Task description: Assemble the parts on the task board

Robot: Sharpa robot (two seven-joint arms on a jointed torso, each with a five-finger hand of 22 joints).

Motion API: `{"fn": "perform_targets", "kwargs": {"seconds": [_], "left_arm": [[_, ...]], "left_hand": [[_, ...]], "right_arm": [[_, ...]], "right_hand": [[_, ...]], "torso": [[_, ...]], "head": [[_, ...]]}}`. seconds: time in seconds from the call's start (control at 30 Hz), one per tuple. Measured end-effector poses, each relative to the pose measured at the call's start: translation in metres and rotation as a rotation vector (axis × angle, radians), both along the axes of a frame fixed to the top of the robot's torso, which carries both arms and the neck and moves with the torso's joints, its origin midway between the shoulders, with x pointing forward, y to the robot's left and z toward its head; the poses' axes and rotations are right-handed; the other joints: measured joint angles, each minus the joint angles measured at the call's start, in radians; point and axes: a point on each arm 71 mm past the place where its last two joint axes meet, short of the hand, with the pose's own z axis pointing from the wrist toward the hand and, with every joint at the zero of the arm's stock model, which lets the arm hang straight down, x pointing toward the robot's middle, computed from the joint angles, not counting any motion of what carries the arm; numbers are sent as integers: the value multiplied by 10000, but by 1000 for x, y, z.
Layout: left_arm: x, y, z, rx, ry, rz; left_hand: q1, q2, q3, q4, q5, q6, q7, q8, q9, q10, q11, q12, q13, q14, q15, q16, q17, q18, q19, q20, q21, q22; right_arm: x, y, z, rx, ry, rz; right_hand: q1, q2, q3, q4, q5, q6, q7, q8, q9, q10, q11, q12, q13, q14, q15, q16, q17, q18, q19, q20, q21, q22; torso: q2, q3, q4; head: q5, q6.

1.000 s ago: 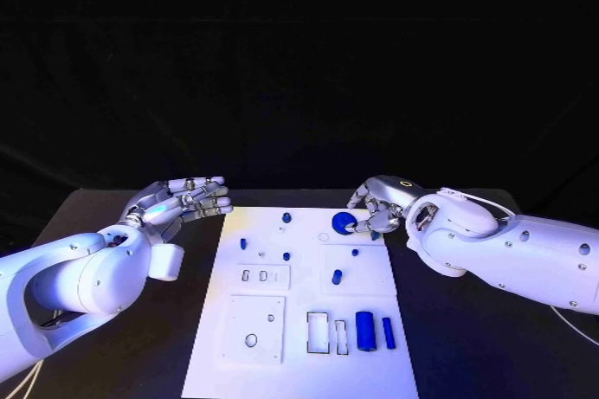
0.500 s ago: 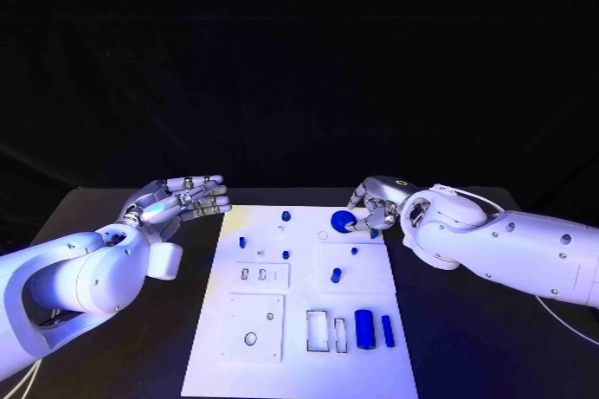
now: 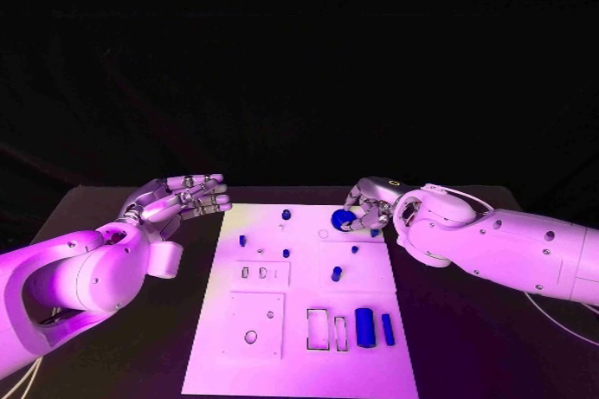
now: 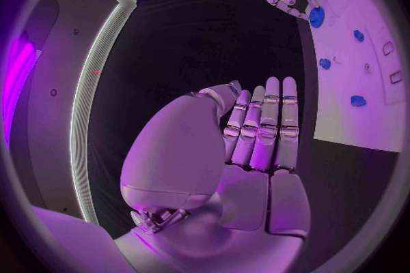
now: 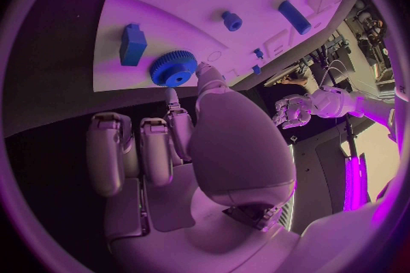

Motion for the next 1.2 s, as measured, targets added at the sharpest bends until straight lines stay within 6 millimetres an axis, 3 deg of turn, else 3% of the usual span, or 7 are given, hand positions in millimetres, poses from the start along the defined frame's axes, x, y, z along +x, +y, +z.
{"fn": "perform_targets", "kwargs": {"seconds": [0.67,0.9,1.07,1.2], "left_arm": [[0,0,0,-8,1,-29],[-1,0,0,-12,0,-41],[-1,-1,0,-14,1,-49],[-1,0,0,-15,2,-53]], "left_hand": [[-122,-13,54,4,0,0,0,0,0,0,0,0,0,0,0,37,11,-1,0,0,0,7],[-121,-13,54,3,0,0,0,0,0,0,0,0,0,0,0,37,10,-1,0,0,0,6],[-121,-13,54,4,0,0,0,0,0,0,0,0,0,0,0,37,10,-1,0,0,0,6],[-121,-13,53,3,0,0,0,0,1,0,0,0,0,0,0,36,9,-1,0,0,0,6]], "right_arm": [[6,3,-5,-229,68,-104],[7,6,-6,-247,48,-71],[8,7,-6,-270,14,-62],[8,8,-6,-318,-44,-39]], "right_hand": [[118,44,29,28,40,0,0,68,22,34,35,106,-2,0,-1,55,-2,1,35,36,48,-3],[260,186,29,28,40,0,0,164,74,71,-1,225,-4,0,0,94,-2,1,34,37,47,-3],[361,287,104,-46,40,101,-94,298,108,162,-19,341,-4,0,-1,152,-3,2,38,33,125,-4],[580,507,395,-146,-478,353,-134,436,152,236,-92,467,-3,0,-1,210,-3,-113,70,1,206,4]], "torso": [[2,7,-2],[2,6,0],[1,5,4],[2,3,7]], "head": [[-42,-76],[-36,-99],[-35,-80],[-47,-67]]}}
